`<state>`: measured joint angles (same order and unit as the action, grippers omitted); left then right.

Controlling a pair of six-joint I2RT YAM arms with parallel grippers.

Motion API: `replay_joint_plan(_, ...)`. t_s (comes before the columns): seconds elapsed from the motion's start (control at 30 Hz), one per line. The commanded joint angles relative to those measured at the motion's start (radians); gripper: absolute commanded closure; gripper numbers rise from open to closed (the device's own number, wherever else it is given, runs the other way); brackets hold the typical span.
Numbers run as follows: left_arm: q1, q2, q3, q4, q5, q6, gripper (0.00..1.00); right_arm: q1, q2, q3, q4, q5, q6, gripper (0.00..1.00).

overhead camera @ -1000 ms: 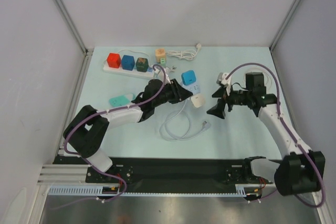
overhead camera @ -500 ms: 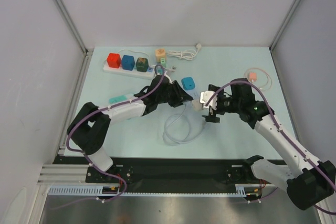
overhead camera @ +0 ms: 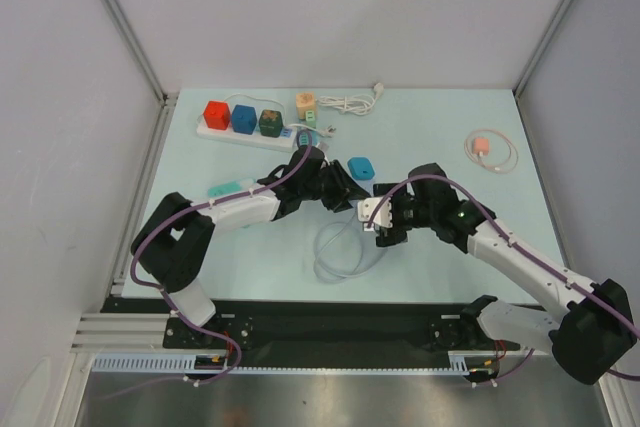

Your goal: Pull the plug off the socket

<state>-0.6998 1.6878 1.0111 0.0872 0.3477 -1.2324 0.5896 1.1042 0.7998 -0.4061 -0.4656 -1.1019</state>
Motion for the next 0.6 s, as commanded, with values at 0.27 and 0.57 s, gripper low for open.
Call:
replay_joint_plan(0.27, 0.003, -0.033, 0.001, 0.100, 0.051, -0.075, 1.00, 0.056, 0.016, -0.019, 0.145, 0.163, -0.007, 0.34)
replay_joint_plan(0.57, 0.006, -0.040, 0.000, 0.092, 0.048, -0.044, 1.00, 0.055, 0.010, -0.001, 0.138, 0.206, -0.042, 0.68)
